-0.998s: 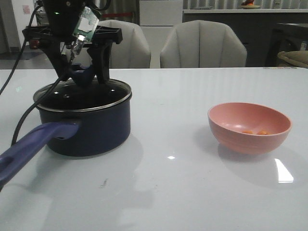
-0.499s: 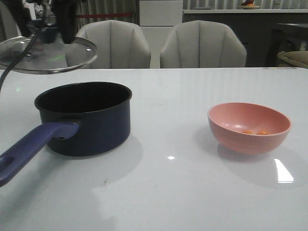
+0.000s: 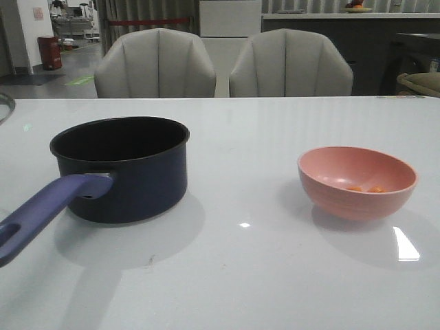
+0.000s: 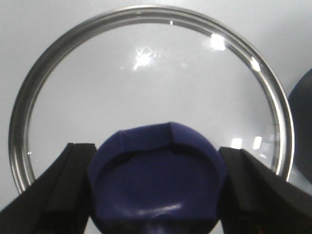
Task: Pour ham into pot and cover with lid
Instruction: 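Lift the glass lid off the saucepan with the left gripper, then hold the glass lid aside beside the saucepan with the left gripper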
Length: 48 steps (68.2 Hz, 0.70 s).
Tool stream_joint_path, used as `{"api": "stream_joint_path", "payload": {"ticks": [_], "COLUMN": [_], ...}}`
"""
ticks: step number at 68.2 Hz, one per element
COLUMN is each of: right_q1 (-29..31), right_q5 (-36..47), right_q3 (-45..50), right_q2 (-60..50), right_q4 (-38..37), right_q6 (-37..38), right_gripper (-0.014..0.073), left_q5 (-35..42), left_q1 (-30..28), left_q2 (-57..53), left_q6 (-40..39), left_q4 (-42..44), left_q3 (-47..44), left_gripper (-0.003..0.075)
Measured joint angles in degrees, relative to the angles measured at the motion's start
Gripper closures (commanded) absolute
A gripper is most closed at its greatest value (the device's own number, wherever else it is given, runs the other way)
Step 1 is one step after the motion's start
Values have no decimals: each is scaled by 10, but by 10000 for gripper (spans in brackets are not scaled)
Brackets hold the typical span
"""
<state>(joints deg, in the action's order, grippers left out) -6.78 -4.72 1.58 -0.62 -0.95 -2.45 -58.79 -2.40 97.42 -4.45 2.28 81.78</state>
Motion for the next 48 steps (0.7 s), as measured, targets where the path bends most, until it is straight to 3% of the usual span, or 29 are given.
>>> {"api": "stream_joint_path", "payload": {"ticks": [15, 41, 48], "right_q1": [0, 0, 0], "right_q5": [0, 0, 0], "right_q3": [0, 0, 0], "right_q2": [0, 0, 0], "right_q4": [0, 0, 0], "right_q6": [0, 0, 0], "right_gripper": [435, 435, 435], "left_q5": [82, 110, 111], "left_q1": [-14, -14, -14], "left_q2": [9, 76, 84], "left_q6": [6, 7, 7], "left_q4": [-16, -26, -30], "left_q3": [-93, -115, -115], "left_gripper": [492, 487, 417]}}
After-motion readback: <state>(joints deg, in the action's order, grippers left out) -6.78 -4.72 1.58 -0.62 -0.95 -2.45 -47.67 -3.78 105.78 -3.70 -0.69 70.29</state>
